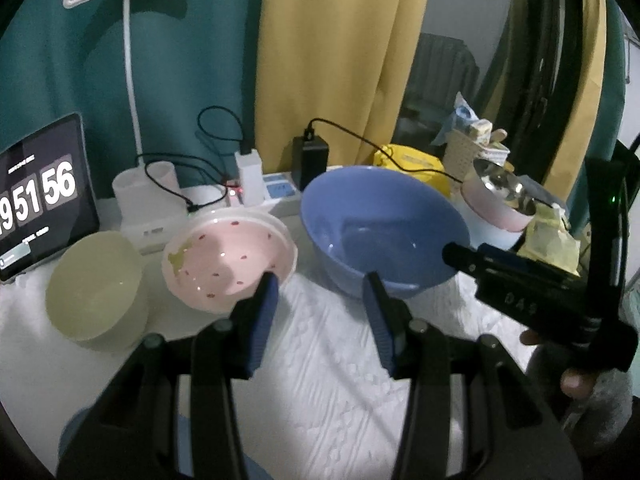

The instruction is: Organize plates and bowls

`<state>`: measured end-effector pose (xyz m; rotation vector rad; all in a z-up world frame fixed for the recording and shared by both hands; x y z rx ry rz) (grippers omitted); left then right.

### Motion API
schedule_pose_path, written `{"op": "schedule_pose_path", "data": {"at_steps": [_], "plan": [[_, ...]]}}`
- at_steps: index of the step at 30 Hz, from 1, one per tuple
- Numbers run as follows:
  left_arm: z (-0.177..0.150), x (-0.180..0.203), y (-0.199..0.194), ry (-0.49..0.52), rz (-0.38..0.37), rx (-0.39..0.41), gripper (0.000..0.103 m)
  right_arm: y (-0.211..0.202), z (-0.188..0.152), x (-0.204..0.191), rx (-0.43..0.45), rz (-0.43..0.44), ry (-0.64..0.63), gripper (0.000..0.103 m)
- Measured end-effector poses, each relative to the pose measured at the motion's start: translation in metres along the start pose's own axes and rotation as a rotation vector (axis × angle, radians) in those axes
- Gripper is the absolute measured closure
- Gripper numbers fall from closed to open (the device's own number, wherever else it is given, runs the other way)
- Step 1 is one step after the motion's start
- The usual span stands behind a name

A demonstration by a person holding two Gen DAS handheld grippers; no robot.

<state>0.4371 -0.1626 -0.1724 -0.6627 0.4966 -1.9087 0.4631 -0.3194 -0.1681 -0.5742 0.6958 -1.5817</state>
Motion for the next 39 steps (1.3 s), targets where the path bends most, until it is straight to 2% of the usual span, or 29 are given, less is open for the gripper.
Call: {"op": "schedule_pose_path", "data": {"at_steps": [6, 14, 17, 19, 21, 24, 25, 28, 39], "plan": [[-0.001, 0.000, 0.017, -0.005, 0.003, -0.016, 0.057, 0.017, -0.016, 0.007, -0.051, -0.011, 0.005, 0.045], [-0.003, 0.011, 0.038, 0.036, 0.017, -0.042, 0.057, 0.025, -0.023, 0.012, -0.058, -0.002, 0.019, 0.047], [-0.003, 0.011, 0.046, 0.042, 0.030, -0.051, 0.057, 0.028, -0.025, 0.012, -0.064, -0.001, 0.013, 0.064], [-0.005, 0.011, 0.049, 0.040, 0.031, -0.058, 0.058, 0.030, -0.028, 0.012, -0.073, 0.004, 0.012, 0.079], [-0.005, 0.011, 0.052, 0.051, 0.038, -0.058, 0.061, 0.029, -0.030, 0.013, -0.074, 0.011, 0.016, 0.082], [-0.008, 0.013, 0.055, 0.060, 0.028, -0.070, 0.073, 0.024, -0.028, 0.011, -0.061, 0.026, 0.012, 0.086], [-0.009, 0.014, 0.056, 0.064, 0.027, -0.072, 0.078, 0.022, -0.027, 0.010, -0.056, 0.023, 0.009, 0.087], [-0.009, 0.013, 0.055, 0.059, 0.031, -0.072, 0.079, 0.018, -0.026, 0.009, -0.050, 0.026, 0.010, 0.087], [-0.011, 0.018, 0.031, 0.050, 0.016, -0.055, 0.080, -0.015, -0.022, 0.005, -0.009, 0.023, -0.001, 0.087]]}}
Point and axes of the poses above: each gripper's, at about its wrist camera, not at the fingertips, and y roughly the way its jaws point, x to its right, z to its top, the point moved 10 cm from there along y, roughly the way its jaws point, and after that the axes turned 12 degrees about -z, right-handed, at the moved point
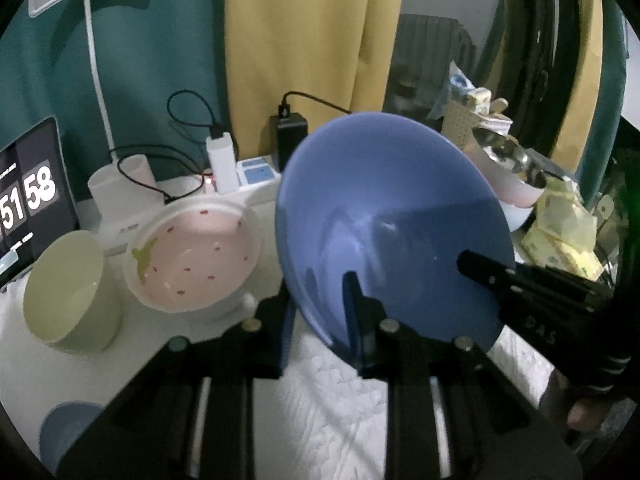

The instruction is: Organize plates and bowls

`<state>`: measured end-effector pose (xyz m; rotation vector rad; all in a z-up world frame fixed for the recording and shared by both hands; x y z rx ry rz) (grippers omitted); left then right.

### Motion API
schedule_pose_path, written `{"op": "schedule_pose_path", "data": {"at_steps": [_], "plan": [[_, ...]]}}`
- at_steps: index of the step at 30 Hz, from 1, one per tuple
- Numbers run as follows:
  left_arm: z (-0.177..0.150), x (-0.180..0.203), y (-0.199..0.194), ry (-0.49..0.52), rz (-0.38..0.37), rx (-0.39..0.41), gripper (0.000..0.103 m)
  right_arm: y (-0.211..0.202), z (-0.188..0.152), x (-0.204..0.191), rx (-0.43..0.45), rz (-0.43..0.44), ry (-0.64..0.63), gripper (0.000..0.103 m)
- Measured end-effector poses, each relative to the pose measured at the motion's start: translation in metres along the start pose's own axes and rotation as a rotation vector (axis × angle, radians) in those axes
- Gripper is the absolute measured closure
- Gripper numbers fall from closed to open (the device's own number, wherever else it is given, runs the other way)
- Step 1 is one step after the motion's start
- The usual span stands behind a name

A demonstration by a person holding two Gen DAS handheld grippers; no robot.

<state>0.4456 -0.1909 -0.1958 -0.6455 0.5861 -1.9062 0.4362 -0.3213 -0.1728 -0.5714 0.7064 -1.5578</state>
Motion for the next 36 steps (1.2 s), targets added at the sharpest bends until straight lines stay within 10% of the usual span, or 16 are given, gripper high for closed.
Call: {"op": "schedule_pose_path", "data": {"at_steps": [36], "plan": [[-0.079, 0.029, -0.094, -0.009, -0.097, -0.020, 0.080, -0.105, -0.081, -0.010, -0.071, -0.049, 0.004, 0.083]]}}
Point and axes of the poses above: each gripper's, at about its wrist camera, not at the fingertips, and y roughly the way its jaws point, x to its right, z to its top, the point moved 10 cm from there along y, roughly the way its jaws point, and after that the axes turned 12 degrees about -z, right-handed, at the moved point
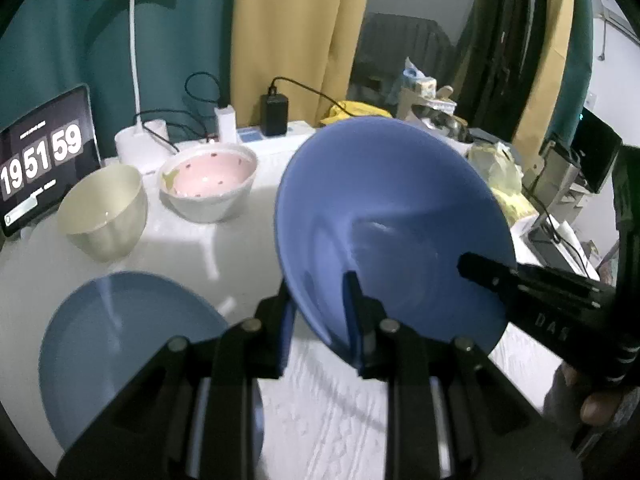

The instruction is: Organize plates and bowls

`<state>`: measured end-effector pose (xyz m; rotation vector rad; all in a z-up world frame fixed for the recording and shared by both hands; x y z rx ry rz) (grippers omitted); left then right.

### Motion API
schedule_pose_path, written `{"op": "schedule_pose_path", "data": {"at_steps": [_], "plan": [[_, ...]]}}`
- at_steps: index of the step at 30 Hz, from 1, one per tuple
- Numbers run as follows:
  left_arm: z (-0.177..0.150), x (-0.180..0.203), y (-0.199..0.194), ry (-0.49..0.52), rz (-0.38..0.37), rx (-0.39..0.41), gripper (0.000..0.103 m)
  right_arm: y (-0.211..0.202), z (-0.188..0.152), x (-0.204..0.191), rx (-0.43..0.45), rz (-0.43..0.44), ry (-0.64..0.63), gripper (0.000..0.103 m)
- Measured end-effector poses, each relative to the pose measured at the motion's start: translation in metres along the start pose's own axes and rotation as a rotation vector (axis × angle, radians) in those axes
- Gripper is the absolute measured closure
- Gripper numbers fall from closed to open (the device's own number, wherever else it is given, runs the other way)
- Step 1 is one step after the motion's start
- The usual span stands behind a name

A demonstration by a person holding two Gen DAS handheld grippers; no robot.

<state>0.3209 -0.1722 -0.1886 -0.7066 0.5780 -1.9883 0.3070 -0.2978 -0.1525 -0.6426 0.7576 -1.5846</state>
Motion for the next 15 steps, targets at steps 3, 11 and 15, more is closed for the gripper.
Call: {"op": "schedule_pose_path", "data": {"at_steps": [3, 11, 15], "plan": [[-0.007, -0.001, 0.000, -0.001, 0.001, -0.014, 0.080, -0.001, -0.009, -0.001, -0.020, -0.001, 0.003, 0.082], [-0.023, 0.004, 0.001, 0.001, -0.011, -0.056, 0.080, -0.005, -0.020, 0.003, -0.048, -0.005, 0.018, 0.081], [-0.027, 0.004, 0.000, -0.004, -0.018, -0.070, 0.079, -0.009, -0.022, 0.004, -0.055, -0.003, 0.025, 0.081]]}}
Point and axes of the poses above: each gripper's, at about its wrist camera, not at the fingertips, and y roughly the way its jaws point, x to its right, z to its top, the point moved 10 cm from there along y, roughly the way its jaws point, and after that the axes turned 12 degrees about -z, right-handed, at the moved point
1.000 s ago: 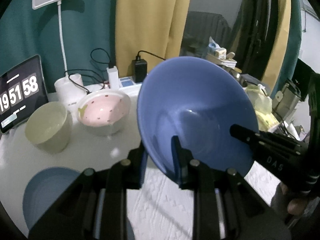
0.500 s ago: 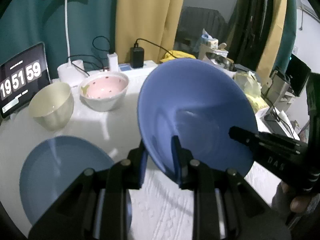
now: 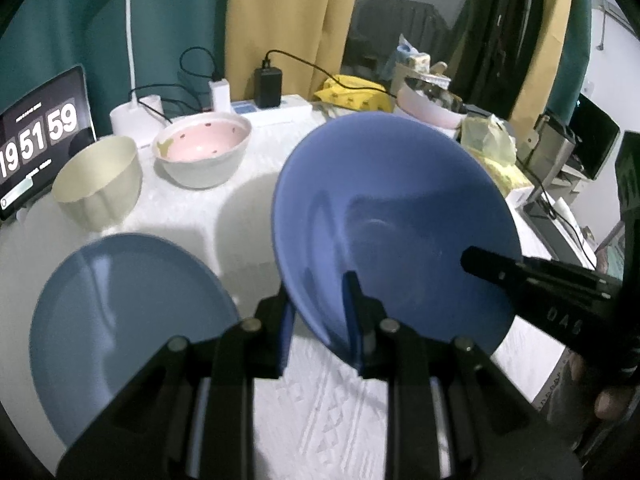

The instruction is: Organize plates and bowls

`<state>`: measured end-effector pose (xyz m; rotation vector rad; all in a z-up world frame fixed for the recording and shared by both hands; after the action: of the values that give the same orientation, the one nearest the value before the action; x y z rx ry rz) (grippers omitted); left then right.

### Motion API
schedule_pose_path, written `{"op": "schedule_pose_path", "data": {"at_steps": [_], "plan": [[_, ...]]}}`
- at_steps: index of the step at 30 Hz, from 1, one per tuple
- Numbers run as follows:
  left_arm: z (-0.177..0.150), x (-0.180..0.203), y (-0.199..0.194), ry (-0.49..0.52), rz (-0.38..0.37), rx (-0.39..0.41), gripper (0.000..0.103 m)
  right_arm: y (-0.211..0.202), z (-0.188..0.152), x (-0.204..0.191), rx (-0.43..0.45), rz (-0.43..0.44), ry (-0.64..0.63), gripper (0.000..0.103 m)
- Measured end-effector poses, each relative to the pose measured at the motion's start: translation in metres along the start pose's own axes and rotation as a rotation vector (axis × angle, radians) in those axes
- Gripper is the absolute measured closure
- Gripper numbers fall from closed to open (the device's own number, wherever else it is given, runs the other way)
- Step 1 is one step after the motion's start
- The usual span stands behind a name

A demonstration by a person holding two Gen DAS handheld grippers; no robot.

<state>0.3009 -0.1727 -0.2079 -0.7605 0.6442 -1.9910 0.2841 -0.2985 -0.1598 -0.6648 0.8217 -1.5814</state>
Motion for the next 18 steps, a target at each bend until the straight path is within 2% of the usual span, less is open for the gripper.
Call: {"op": "schedule_pose_path", "data": {"at_steps": [12, 18], "plan": [[-0.017, 0.006, 0.004, -0.017, -0.039, -0.060, 0.078, -0.005, -0.006, 0.005, -0.026, -0.028, 0.008, 0.080], [-0.016, 0.008, -0.002, -0.017, -0.039, -0.049, 0.071, -0.009, -0.003, 0.010, -0.013, -0.049, 0.015, 0.074]]}}
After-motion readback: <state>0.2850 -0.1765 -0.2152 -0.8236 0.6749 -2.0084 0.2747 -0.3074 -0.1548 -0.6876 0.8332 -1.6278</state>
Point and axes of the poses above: each gripper's, at about its wrist camera, not at the fingertips, and y roughly the way its jaws point, x to its right, z to its top, the point moved 10 cm from there along y, roughly the way its jaws point, and after that the axes turned 12 degrees about -z, right-handed, at the moved point
